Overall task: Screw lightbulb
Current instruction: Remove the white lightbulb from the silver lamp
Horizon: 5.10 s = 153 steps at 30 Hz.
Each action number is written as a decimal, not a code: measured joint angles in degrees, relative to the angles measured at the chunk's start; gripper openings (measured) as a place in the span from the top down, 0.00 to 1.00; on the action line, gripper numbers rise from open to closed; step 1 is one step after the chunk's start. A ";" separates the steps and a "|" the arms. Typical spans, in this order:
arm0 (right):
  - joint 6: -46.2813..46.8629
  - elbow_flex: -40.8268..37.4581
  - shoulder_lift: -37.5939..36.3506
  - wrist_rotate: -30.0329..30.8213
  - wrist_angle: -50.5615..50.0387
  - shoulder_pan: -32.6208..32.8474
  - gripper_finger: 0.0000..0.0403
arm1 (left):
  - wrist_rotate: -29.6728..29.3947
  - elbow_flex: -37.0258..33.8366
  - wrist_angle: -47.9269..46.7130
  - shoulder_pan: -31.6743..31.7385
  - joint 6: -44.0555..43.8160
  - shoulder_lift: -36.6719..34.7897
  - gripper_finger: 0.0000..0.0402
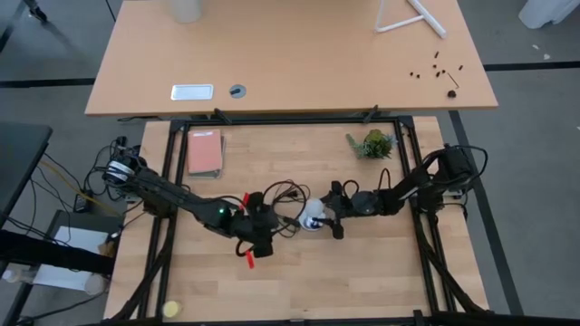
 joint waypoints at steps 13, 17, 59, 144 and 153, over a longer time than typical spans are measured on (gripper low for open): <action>-2.77 10.14 12.97 -4.35 1.10 -3.66 0.33 | -1.71 0.00 0.13 0.00 2.00 0.04 0.39; -2.59 11.34 13.10 -6.22 2.36 -4.62 0.33 | -1.73 0.02 2.41 -0.17 0.77 0.07 0.40; 1.23 15.96 28.16 -19.20 27.81 -10.06 0.35 | -3.83 0.05 4.08 1.86 -0.60 0.11 0.39; 1.04 18.70 30.52 -14.66 25.46 -7.99 0.54 | 16.88 16.91 -17.10 15.35 10.19 0.27 0.38; 0.16 18.75 30.52 -14.22 25.01 -7.99 0.55 | 24.32 23.51 -20.44 18.07 17.13 4.97 0.30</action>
